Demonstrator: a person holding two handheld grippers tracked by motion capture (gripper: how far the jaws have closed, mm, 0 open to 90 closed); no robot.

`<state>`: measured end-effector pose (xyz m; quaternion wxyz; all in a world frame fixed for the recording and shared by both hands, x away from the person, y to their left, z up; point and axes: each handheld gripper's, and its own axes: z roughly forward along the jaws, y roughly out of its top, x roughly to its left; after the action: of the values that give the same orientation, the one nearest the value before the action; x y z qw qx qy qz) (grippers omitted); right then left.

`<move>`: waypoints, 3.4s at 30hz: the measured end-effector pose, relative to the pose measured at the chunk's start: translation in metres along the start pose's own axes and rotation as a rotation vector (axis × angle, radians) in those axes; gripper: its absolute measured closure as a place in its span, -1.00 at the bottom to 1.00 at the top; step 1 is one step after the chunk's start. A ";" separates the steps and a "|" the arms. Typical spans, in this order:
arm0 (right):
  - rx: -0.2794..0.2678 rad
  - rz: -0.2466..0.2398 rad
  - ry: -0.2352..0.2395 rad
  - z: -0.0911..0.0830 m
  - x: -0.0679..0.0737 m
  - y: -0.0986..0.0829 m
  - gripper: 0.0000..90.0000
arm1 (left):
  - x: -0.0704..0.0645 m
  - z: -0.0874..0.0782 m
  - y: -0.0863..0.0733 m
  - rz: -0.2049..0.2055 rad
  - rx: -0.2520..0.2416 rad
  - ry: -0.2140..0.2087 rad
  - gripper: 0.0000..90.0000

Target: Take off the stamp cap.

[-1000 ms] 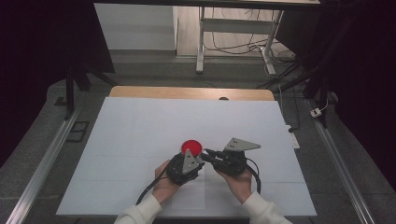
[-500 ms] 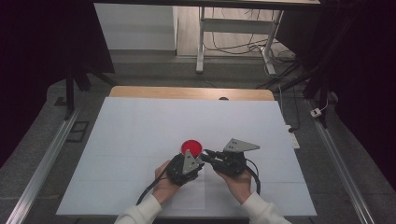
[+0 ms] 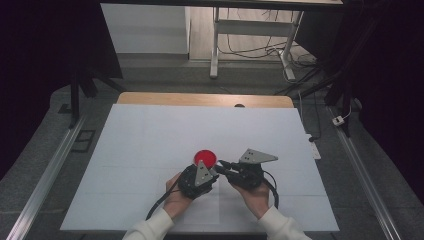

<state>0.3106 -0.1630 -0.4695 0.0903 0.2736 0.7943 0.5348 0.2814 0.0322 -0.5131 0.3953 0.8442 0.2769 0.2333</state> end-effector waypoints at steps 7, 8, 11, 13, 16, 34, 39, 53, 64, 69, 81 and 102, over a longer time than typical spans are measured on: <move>0.008 0.000 0.000 0.002 0.000 -0.001 0.68 | -0.001 0.001 0.000 0.034 0.018 0.016 0.44; 0.008 0.000 -0.001 0.002 0.000 -0.001 0.67 | -0.001 0.001 0.000 0.038 0.019 0.018 0.44; 0.008 0.000 -0.001 0.002 0.000 -0.001 0.68 | -0.001 0.000 0.000 0.056 0.028 0.027 0.44; 0.007 0.001 -0.001 0.002 0.000 -0.001 0.68 | 0.000 0.000 0.000 0.047 0.026 0.024 0.44; 0.004 0.004 -0.002 0.002 0.000 -0.001 0.68 | 0.000 0.000 0.000 0.023 0.018 0.014 0.44; 0.017 -0.001 -0.002 0.002 0.001 -0.001 0.68 | -0.001 0.000 -0.001 0.033 0.029 0.018 0.44; 0.022 -0.007 -0.002 0.003 0.001 -0.001 0.68 | -0.001 0.000 0.000 0.062 0.039 0.032 0.44; -0.016 -0.024 -0.033 -0.005 0.001 0.003 0.68 | 0.006 0.002 -0.006 -0.002 0.052 0.010 0.44; -0.034 0.003 -0.038 -0.012 -0.007 0.006 0.68 | 0.009 -0.001 -0.007 0.000 0.031 0.016 0.44; -0.038 0.008 -0.041 -0.013 -0.009 0.006 0.68 | 0.015 -0.008 -0.011 -0.025 0.008 0.006 0.44; -0.037 0.006 -0.054 -0.014 -0.013 0.006 0.67 | 0.028 -0.033 -0.022 -0.063 -0.019 -0.019 0.43; -0.037 -0.024 -0.086 -0.018 -0.017 0.008 0.67 | 0.061 -0.089 -0.066 -0.203 -0.025 0.007 0.43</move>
<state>0.3197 -0.1844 -0.4577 0.1360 0.2850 0.7828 0.5362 0.2530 0.1555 -0.5036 0.4265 0.8059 0.3595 0.1982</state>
